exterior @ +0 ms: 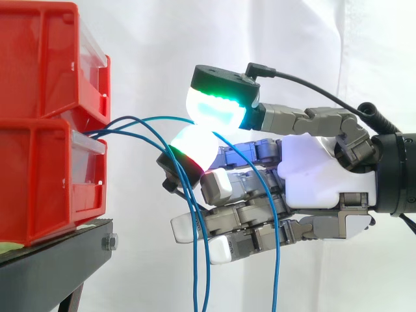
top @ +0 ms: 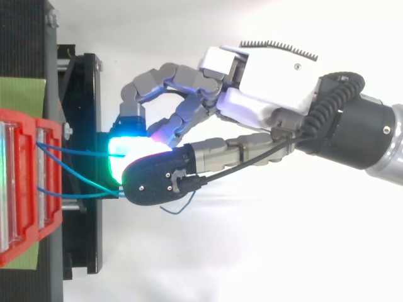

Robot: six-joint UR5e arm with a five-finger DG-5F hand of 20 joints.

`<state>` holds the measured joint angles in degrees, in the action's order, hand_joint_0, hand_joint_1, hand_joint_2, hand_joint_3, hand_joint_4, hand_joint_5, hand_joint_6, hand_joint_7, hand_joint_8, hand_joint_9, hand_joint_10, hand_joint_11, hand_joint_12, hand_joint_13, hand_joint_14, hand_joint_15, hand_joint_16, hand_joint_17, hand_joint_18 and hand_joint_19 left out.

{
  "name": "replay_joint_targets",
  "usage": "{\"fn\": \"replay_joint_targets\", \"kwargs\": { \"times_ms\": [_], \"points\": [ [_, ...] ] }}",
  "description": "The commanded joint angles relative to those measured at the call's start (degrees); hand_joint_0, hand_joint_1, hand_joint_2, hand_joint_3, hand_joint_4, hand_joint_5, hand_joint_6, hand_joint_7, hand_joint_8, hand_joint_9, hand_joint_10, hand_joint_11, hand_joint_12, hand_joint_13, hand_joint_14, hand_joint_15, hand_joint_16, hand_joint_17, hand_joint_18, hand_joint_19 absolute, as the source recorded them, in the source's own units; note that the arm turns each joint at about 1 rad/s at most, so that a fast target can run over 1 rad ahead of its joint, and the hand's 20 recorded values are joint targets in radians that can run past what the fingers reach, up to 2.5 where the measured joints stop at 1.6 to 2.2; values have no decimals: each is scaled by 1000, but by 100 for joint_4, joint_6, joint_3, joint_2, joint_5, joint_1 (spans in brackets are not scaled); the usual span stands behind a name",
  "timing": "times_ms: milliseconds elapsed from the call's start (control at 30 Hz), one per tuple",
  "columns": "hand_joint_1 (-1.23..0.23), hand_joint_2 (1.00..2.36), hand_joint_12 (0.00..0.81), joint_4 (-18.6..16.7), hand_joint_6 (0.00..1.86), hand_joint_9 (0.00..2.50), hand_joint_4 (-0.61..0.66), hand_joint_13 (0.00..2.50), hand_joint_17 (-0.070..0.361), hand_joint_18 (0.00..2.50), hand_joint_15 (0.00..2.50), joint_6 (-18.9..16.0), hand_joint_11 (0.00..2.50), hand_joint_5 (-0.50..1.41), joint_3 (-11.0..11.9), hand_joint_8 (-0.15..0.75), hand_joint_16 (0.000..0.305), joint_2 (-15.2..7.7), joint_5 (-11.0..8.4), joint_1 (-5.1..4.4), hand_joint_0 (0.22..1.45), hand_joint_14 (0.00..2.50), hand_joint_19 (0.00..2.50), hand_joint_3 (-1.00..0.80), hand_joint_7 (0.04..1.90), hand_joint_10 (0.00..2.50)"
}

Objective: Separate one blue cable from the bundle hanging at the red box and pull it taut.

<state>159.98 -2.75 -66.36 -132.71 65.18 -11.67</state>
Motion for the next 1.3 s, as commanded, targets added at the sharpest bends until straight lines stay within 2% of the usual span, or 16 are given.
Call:
{"fn": "replay_joint_targets", "kwargs": {
  "times_ms": [0,167,300,367,667,867,1000,1200,1267],
  "points": [
    [-769,1015,412,-11,948,1133,30,856,125,840,462,-6,918,-121,0,401,56,0,-5,-2,614,15,490,-19,1179,13],
    [-724,1018,388,-11,949,1054,90,797,113,754,473,3,910,-145,0,366,50,0,21,-2,622,17,520,-154,1151,16],
    [-649,1006,383,-11,940,1012,147,759,111,715,484,3,929,-161,-9,355,49,0,21,7,600,16,532,-428,1084,17],
    [-615,1000,386,-11,933,1004,150,757,112,710,477,3,917,-161,-9,358,50,0,21,-2,587,17,532,-500,1066,19],
    [-608,1000,386,16,926,1003,149,757,112,712,476,-6,910,-161,-9,358,50,0,12,-2,584,17,530,-500,1059,17],
    [-715,1017,380,16,936,1034,141,771,111,731,473,-6,920,-144,-9,361,49,0,12,-2,607,16,524,-235,1140,16],
    [-738,1019,389,16,939,1046,126,781,116,749,482,-6,922,-135,-9,370,51,0,12,7,602,16,528,-147,1161,16],
    [-697,1009,381,16,934,1028,141,766,112,725,485,-6,915,-143,-9,357,50,0,12,-2,593,16,539,-375,1086,16],
    [-690,1011,383,16,930,1029,139,765,112,725,488,-6,921,-142,-17,361,50,0,3,-2,588,18,540,-362,1115,17]
  ]
}}
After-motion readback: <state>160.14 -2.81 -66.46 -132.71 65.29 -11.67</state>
